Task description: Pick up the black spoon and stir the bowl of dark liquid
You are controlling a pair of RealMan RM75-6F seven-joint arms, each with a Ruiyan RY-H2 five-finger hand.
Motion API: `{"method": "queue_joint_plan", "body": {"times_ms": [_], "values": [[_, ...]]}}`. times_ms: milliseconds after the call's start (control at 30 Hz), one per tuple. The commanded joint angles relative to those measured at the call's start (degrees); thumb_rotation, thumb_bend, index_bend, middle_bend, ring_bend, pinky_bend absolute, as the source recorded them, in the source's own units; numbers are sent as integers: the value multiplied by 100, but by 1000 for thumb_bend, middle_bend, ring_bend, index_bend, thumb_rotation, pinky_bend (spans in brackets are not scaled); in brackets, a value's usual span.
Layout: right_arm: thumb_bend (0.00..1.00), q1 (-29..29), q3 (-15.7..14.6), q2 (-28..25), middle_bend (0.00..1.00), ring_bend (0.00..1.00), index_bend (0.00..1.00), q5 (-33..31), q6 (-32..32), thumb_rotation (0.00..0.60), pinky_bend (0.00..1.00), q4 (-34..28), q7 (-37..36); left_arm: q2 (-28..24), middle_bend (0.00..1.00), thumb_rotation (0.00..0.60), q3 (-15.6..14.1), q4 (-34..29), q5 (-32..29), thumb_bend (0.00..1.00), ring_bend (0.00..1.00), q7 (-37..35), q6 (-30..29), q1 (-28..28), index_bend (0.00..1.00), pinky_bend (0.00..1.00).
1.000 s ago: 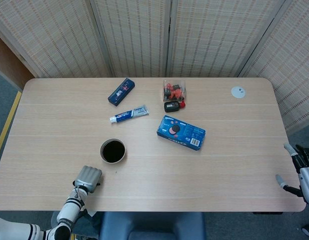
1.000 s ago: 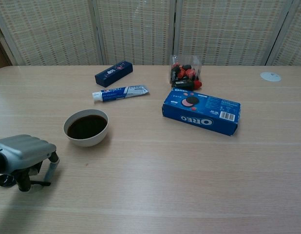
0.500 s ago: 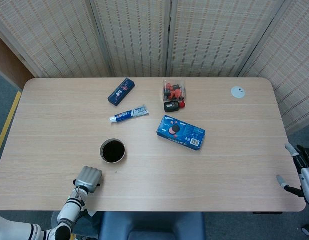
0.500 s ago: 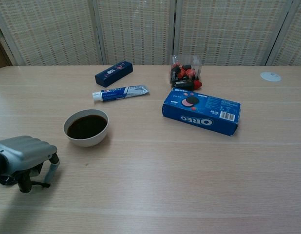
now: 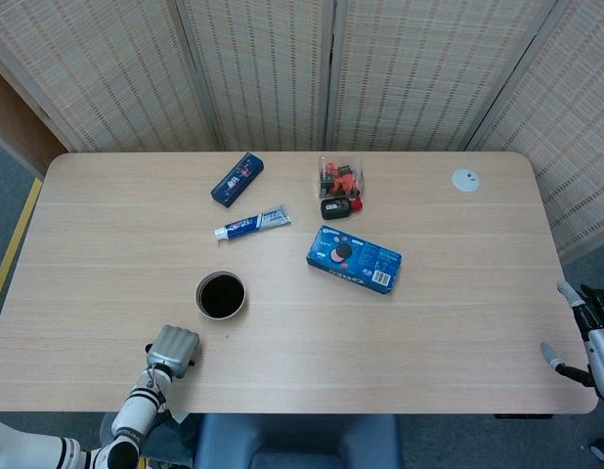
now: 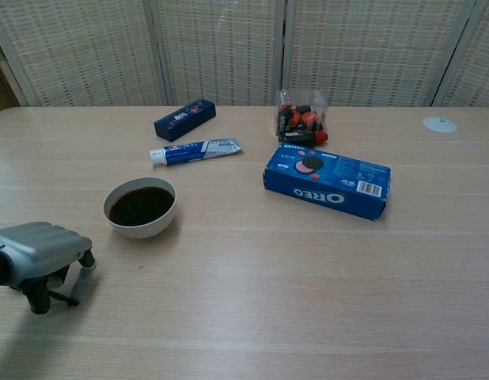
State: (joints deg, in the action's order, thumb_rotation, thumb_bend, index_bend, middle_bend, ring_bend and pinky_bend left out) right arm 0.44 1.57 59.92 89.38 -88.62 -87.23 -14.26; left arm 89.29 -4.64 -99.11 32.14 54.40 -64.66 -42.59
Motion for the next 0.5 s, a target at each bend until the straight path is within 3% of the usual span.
{"method": "queue_joint_plan", "body": {"times_ms": [33,500], "values": [[265,-7,-1,-3,157,57,26,8,-15,600,144,-7,4,-6,1000,600,3,8,81,344,1000,-82,-9,23,584,1000],[262,-28,9,-13,157,57,26,27,-65,600,144,-26,-1,-272,1000,600,102,-141,503,388,1000,-693,63,174,655,1000]]}}
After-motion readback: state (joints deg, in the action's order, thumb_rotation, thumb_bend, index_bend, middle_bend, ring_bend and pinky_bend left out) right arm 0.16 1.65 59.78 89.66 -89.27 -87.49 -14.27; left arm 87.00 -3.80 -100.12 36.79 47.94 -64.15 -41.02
